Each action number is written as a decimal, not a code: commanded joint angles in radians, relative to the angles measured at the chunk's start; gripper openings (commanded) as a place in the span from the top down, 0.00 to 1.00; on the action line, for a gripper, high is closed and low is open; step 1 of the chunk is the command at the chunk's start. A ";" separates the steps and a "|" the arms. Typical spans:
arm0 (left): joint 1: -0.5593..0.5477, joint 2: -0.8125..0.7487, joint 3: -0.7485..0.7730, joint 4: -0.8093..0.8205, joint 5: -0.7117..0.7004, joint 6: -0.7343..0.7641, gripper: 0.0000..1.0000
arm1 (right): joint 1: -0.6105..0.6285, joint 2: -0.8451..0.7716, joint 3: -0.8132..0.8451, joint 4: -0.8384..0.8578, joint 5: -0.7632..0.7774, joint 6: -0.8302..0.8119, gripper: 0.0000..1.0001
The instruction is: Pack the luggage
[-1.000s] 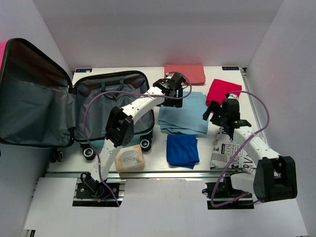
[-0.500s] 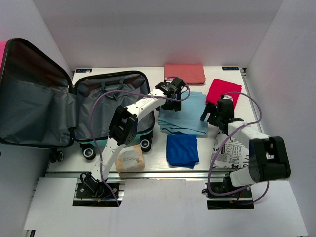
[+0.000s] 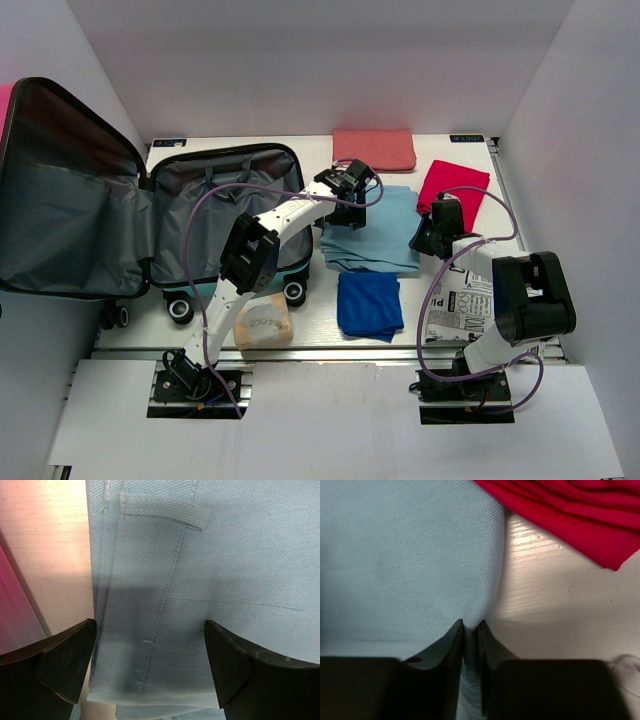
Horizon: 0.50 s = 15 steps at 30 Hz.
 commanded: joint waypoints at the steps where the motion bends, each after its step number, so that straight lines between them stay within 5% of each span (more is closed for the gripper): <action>1: 0.014 -0.027 -0.005 0.021 0.009 -0.004 0.02 | -0.013 0.010 0.028 -0.013 0.095 0.030 0.85; 3: 0.014 -0.030 -0.006 0.023 0.014 -0.005 0.02 | -0.011 0.011 0.043 -0.052 0.197 0.047 1.00; 11: 0.014 -0.057 -0.061 0.020 0.037 -0.031 0.02 | -0.054 0.008 0.063 -0.193 0.273 0.067 1.00; 15: 0.014 -0.087 -0.140 0.046 0.050 -0.066 0.02 | -0.057 -0.009 0.055 -0.169 0.135 0.059 1.00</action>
